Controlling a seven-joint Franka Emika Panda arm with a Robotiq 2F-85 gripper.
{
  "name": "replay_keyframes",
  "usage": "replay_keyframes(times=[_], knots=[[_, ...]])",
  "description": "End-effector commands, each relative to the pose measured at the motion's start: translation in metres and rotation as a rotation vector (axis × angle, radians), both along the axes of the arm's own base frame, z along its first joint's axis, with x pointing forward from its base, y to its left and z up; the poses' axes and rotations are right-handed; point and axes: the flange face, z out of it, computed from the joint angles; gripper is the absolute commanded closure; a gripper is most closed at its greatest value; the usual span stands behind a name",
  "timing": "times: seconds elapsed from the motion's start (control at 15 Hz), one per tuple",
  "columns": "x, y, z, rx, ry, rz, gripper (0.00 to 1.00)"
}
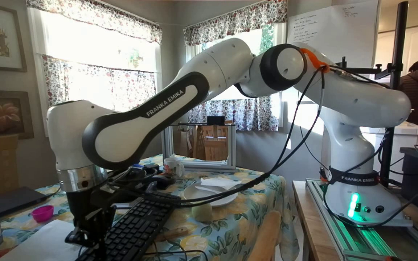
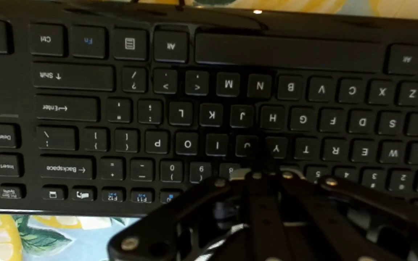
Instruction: Press a key on the keyboard thrice.
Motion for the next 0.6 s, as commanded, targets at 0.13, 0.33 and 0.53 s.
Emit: replay_keyframes(times=[0.13, 0.33, 0.53], knots=[[0.001, 0.015, 0.012, 0.056, 0.007, 0.010, 1.00], [0.001, 0.020, 0.020, 0.053, -0.010, 0.009, 1.00], [0.003, 0.018, 0.019, 0.048, -0.006, 0.001, 1.00]])
